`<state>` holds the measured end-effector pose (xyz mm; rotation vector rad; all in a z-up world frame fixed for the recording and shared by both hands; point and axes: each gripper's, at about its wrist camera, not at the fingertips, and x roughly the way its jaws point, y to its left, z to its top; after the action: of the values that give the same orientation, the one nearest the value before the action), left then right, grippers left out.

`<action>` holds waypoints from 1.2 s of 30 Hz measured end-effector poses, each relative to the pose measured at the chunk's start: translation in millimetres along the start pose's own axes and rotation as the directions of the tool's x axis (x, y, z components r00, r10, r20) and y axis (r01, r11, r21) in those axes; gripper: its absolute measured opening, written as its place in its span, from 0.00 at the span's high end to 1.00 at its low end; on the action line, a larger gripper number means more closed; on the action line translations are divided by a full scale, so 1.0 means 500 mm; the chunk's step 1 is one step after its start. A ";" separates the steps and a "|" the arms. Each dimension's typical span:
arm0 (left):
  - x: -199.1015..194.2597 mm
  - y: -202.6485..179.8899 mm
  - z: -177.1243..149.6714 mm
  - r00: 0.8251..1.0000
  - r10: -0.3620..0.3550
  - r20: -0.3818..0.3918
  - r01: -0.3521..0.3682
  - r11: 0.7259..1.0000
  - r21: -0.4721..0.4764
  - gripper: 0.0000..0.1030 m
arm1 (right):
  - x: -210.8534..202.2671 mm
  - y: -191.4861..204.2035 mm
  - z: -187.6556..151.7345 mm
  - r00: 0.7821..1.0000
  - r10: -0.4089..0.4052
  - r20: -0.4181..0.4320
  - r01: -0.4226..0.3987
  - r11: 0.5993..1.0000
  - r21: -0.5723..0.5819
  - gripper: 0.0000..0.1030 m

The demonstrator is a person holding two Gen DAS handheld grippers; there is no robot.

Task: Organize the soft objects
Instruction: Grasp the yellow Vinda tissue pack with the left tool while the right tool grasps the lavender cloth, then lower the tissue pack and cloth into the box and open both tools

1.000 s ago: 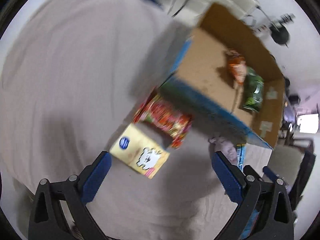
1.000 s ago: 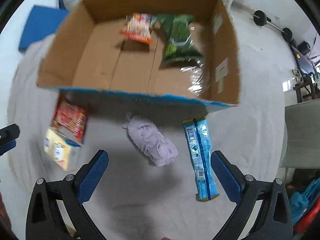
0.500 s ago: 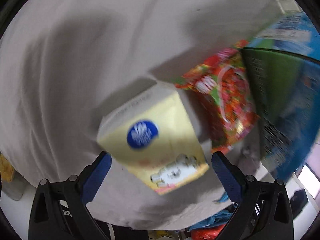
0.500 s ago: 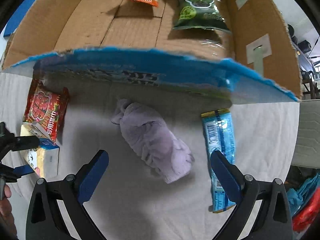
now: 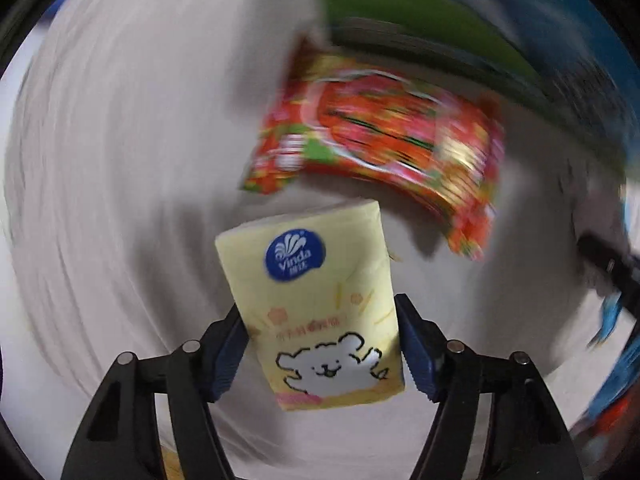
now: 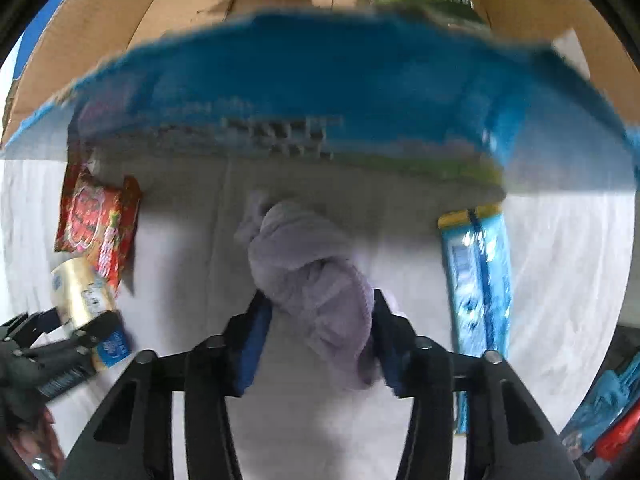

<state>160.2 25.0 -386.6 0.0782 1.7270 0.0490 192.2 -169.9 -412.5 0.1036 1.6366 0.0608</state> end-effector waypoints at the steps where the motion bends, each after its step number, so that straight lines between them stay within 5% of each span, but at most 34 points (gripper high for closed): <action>1: -0.003 -0.014 -0.007 1.000 0.014 0.015 -0.014 1.000 0.024 0.35 | 0.001 -0.005 -0.008 0.999 0.035 -0.028 -0.035 0.999 0.020 0.58; 6: 0.009 -0.055 -0.017 1.000 0.004 0.015 -0.005 1.000 0.020 0.35 | 0.018 -0.021 -0.055 0.960 0.229 -0.161 -0.206 0.968 0.145 0.57; 13: 0.041 -0.048 -0.018 1.000 -0.006 0.003 0.006 1.000 0.002 0.35 | 0.029 0.018 -0.045 0.989 0.110 -0.102 -0.107 0.994 0.034 0.37; 15: 0.035 -0.039 -0.015 1.000 -0.007 0.009 0.007 1.000 0.001 0.40 | 0.048 0.035 -0.051 0.986 0.104 -0.128 -0.103 0.995 0.014 0.40; 17: 0.022 -0.022 -0.009 1.000 -0.004 0.016 0.004 1.000 0.015 0.40 | 0.058 0.050 -0.059 0.985 0.102 -0.138 -0.103 0.995 -0.002 0.55; 20: 0.009 -0.026 -0.013 0.999 -0.001 0.033 0.000 1.000 0.030 0.40 | 0.052 0.070 -0.075 0.991 0.053 -0.122 -0.055 0.998 -0.016 0.58; 28: -0.092 -0.063 -0.052 0.988 -0.065 0.143 0.053 0.995 0.086 0.40 | -0.068 0.072 -0.115 0.990 0.137 -0.019 -0.136 0.988 0.066 0.59; 36: -0.273 -0.100 -0.067 0.943 -0.166 0.289 0.125 0.980 0.155 0.40 | -0.259 0.018 -0.129 0.962 0.239 0.133 -0.255 0.959 0.121 0.59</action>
<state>147.2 -35.3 -250.9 0.0539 1.4247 -0.1812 136.7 -173.0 -278.6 0.4111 1.5020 0.1312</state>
